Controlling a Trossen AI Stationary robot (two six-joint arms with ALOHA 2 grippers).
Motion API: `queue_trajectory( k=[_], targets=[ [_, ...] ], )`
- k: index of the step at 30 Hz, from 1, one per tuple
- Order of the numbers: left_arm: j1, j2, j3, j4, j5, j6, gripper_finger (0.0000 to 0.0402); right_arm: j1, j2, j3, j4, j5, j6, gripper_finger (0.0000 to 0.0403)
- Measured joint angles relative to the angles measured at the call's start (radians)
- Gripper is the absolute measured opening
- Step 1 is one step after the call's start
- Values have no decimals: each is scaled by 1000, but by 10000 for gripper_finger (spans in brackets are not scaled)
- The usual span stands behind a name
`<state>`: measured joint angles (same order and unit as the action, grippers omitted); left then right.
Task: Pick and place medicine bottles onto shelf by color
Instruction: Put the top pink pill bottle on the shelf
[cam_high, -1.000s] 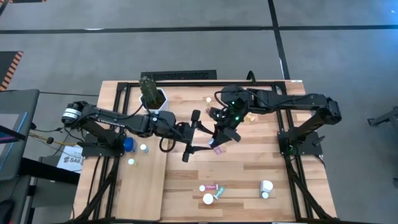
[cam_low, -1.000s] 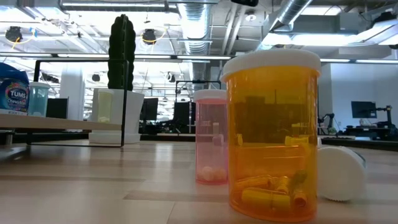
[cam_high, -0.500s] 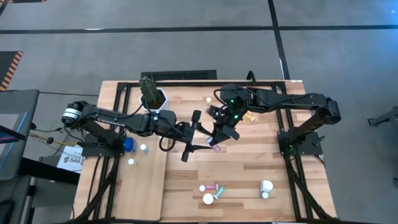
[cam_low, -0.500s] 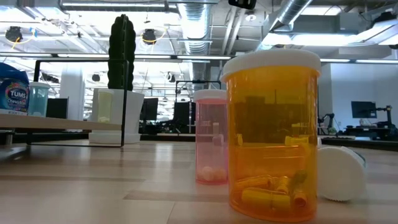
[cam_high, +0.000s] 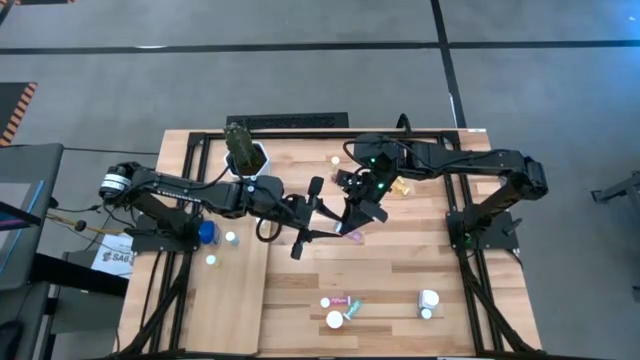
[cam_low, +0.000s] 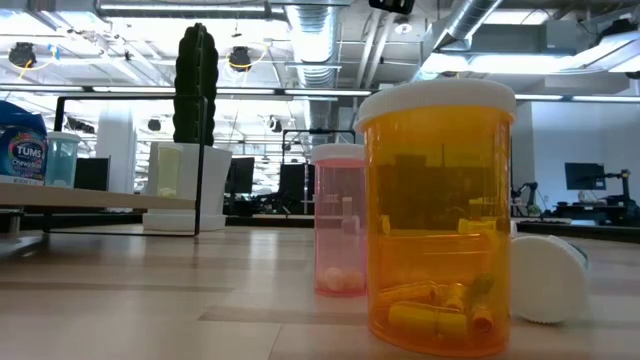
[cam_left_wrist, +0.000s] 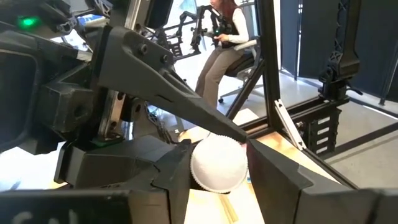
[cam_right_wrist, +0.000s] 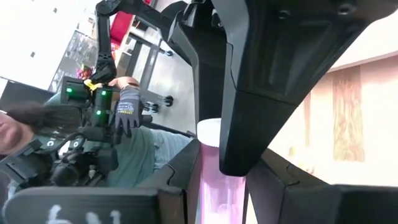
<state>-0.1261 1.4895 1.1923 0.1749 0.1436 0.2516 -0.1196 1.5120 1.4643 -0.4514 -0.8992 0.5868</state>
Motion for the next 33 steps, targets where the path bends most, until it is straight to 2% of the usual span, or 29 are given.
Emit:
queue_trajectory(
  k=[11, 22, 26, 30, 33],
  targets=[
    [-1, 0, -1, 10, -8, 16, 89, 7, 0, 0, 19, -18, 0, 133],
    [-1, 3, -4, 71, -25, 17, 94, -3, -25, 1, 32, -28, 15, 233],
    [-2, 3, -4, 86, -22, -4, 94, -43, -84, 1, -5, -28, 8, 256],
    [-3, 4, -5, 135, -16, -54, 94, -114, -181, 5, -80, -22, -40, 260],
    [-2, 3, -5, 139, -16, -114, 94, -175, -257, 3, -168, 20, -89, 260]
  ],
)
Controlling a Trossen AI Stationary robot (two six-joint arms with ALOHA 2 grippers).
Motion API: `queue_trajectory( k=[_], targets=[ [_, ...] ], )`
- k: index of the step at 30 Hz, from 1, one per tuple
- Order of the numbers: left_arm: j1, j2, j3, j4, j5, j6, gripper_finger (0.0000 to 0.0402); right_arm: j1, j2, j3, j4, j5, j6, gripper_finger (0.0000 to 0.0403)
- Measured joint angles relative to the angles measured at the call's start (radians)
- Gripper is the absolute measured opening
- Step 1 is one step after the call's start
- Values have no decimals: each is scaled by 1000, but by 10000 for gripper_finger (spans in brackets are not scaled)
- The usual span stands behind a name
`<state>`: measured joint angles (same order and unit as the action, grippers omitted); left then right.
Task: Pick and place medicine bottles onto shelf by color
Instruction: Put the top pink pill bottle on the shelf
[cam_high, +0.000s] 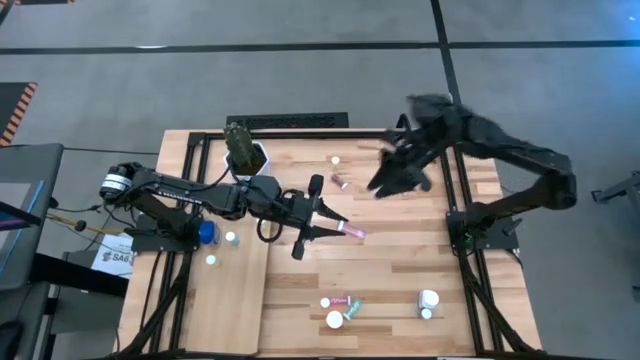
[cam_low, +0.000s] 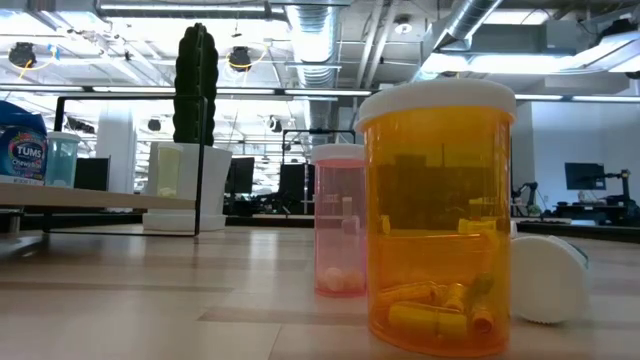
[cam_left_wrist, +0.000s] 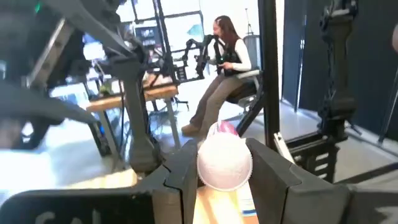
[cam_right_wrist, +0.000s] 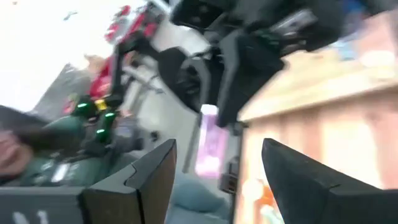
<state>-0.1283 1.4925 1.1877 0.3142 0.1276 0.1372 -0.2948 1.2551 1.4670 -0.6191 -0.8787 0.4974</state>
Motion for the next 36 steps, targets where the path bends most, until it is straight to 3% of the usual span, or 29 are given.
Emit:
queue_trajectory(
  k=[3, 7, 14, 20, 24, 28, 36],
  targets=[
    [0, 0, 0, -54, 0, -119, 94, -45, -85, 1, -92, 76, -67, 260],
    [0, -10, 1, -248, 3, -307, 94, -66, -182, 1, -244, 225, -145, 260],
    [0, -49, 2, -749, 38, -701, 94, -14, -294, 0, -451, 498, -170, 260],
    [-68, -60, 2, -1226, 77, -976, 94, 31, -334, -1, -547, 632, -166, 260],
    [-151, -60, 2, -1438, 70, -1106, 94, 45, -336, -2, -568, 663, -166, 260],
    [-236, -60, 2, -1547, 53, -1179, 94, 44, -334, -2, -576, 671, -166, 260],
    [-337, -82, 2, -1624, -116, -1397, 94, 44, -333, -37, -576, 672, -192, 260]
  ],
)
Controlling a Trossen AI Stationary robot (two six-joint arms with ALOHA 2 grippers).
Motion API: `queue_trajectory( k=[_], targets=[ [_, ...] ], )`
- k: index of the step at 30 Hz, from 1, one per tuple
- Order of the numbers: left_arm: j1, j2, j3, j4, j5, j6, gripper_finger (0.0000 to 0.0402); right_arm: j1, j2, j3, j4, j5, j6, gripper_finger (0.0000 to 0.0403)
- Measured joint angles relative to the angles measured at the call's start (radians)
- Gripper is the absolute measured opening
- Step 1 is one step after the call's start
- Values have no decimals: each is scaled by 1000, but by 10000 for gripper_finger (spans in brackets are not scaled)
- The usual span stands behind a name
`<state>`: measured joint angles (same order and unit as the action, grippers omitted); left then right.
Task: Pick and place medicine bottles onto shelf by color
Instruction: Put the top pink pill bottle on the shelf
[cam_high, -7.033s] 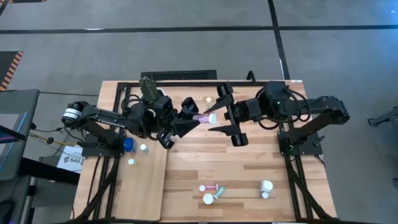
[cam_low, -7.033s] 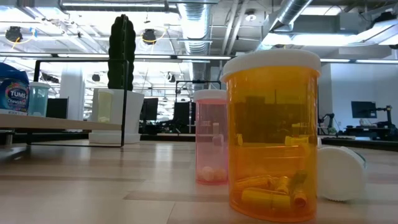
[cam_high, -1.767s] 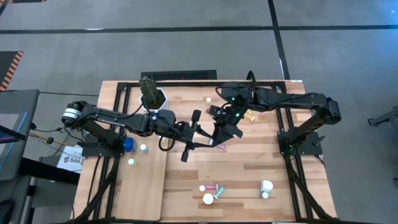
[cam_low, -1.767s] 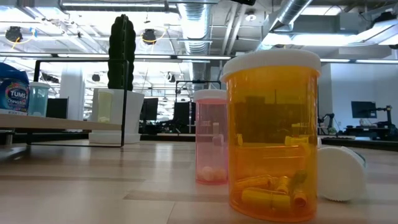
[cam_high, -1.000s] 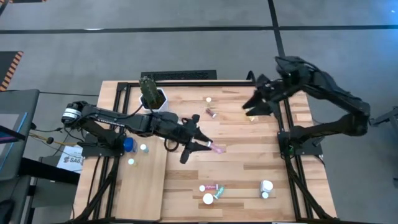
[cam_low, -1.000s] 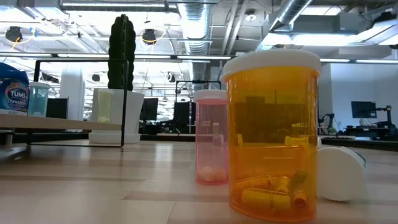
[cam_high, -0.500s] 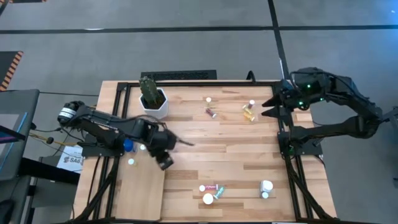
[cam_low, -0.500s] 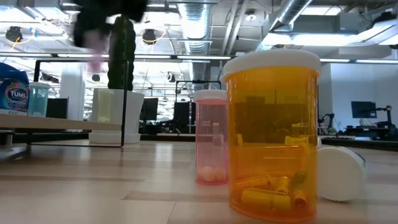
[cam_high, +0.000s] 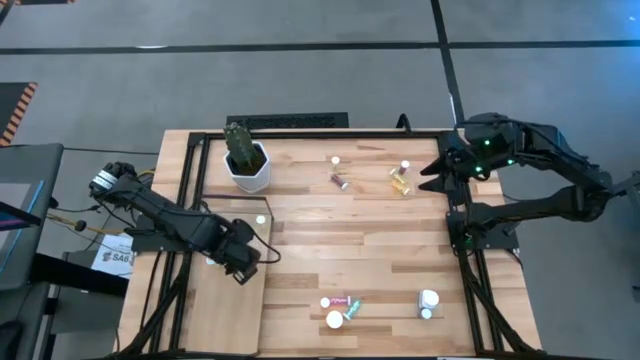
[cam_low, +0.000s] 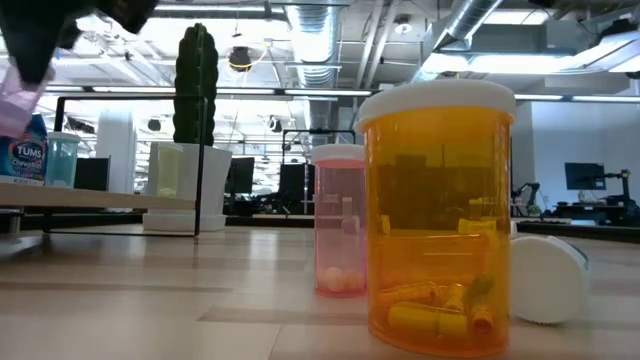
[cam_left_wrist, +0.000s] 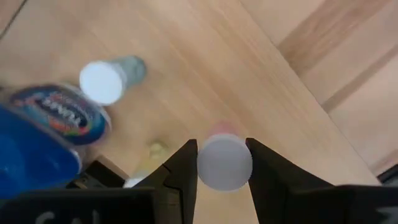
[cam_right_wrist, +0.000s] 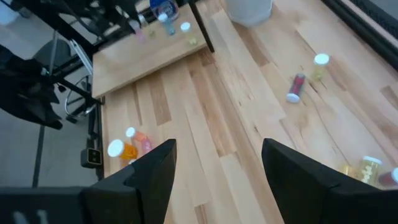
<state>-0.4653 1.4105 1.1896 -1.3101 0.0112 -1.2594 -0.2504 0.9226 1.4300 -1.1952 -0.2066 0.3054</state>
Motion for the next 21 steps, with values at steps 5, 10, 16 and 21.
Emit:
queue_trajectory(
  k=[5, 10, 16, 21],
  targets=[
    [-60, -55, -12, -7, -115, -169, 94, 0, -1, -21, -6, 7, 0, 260],
    [-124, -112, -94, 36, -133, -374, 94, 0, -1, -66, -1, 7, 0, 260],
    [-149, -120, -168, 77, -171, -481, 94, 0, -1, -112, 7, 7, 0, 260],
    [-147, -120, -211, 98, -218, -500, 94, 0, -1, -132, 26, 7, 0, 260]
  ],
)
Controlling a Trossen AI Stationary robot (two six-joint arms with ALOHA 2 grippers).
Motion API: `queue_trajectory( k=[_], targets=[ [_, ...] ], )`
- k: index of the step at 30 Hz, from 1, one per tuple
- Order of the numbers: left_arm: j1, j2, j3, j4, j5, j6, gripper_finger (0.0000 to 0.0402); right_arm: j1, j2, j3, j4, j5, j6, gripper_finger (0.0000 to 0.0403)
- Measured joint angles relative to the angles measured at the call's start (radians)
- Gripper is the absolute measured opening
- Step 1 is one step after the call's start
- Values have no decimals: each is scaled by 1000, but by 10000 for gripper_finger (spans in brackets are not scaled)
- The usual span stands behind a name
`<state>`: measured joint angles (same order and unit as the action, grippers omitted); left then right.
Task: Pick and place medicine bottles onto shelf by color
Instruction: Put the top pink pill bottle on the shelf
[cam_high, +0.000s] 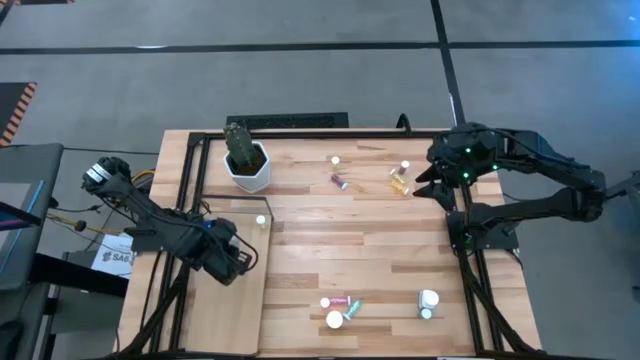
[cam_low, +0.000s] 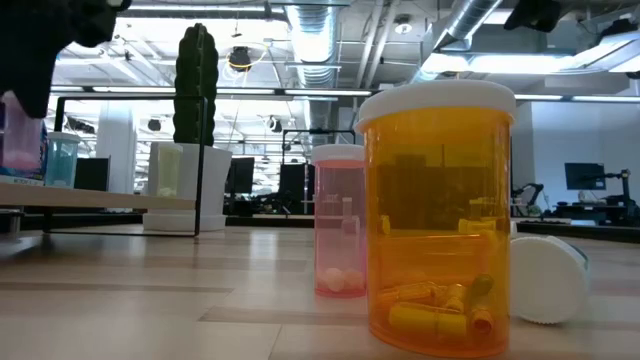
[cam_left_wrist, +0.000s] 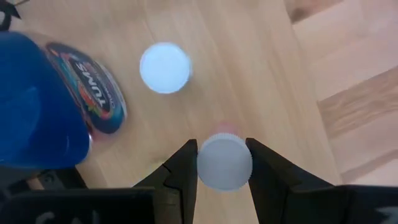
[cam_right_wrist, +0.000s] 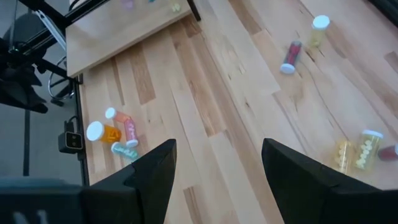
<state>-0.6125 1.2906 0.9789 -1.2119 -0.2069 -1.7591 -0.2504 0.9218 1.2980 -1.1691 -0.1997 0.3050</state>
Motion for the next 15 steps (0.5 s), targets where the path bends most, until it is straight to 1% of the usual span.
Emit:
queue_trajectory(
  k=[3, 15],
  targets=[
    [0, 3, -20, 6, 14, -9, 94, 0, 0, 0, 1, 0, 0, 260],
    [0, 3, -20, -27, 8, -8, 94, 0, 2, 0, 2, -1, 0, 260]
  ],
)
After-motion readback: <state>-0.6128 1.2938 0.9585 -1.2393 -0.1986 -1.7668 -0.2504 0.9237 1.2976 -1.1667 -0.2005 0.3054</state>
